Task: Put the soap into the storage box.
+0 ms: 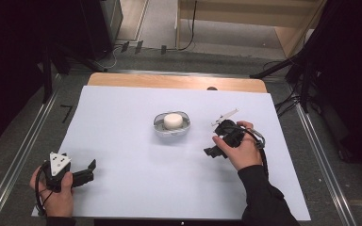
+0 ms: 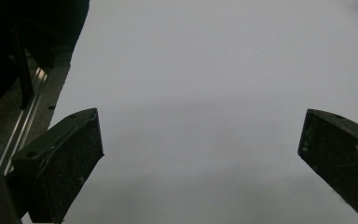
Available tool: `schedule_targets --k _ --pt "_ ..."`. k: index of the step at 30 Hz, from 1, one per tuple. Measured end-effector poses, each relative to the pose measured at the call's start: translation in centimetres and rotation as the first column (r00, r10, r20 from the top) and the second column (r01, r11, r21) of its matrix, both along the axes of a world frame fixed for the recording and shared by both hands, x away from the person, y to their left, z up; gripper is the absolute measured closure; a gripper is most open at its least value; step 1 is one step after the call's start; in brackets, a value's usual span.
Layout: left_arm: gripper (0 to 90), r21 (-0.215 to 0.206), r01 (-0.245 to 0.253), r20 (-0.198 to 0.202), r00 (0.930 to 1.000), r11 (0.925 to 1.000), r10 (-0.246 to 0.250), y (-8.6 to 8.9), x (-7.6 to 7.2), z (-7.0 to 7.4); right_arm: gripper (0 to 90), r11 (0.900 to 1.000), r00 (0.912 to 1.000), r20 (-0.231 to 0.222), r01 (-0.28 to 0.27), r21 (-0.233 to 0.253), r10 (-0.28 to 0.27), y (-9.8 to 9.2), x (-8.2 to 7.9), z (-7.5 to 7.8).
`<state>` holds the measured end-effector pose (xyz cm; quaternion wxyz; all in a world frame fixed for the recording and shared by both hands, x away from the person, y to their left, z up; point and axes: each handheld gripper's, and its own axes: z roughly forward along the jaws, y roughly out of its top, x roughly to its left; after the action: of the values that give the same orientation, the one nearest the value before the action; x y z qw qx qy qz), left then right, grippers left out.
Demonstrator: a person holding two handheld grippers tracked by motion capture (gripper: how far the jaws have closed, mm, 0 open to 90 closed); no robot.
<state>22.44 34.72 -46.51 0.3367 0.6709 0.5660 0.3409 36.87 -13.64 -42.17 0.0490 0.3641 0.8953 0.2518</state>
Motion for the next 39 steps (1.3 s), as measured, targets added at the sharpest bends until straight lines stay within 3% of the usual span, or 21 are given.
schedule_targets --k 21,29,39 --pt "0.2 0.002 0.000 0.002 1.0000 1.0000 0.000 0.0 0.0 0.0 0.0 0.998 0.9982 0.010 0.059 0.022 -0.059 -4.6 -2.3 -2.0" --pt "0.2 0.005 -0.001 0.002 1.0000 1.0000 0.001 0.0 0.0 0.0 0.0 0.991 0.9926 0.005 0.121 0.057 -0.121 -7.4 -4.0 -3.3" --pt "0.2 0.007 -0.002 0.002 1.0000 1.0000 0.002 -0.1 0.0 0.0 0.0 0.985 0.9885 0.025 0.147 0.090 -0.150 -10.2 -5.7 -4.2"
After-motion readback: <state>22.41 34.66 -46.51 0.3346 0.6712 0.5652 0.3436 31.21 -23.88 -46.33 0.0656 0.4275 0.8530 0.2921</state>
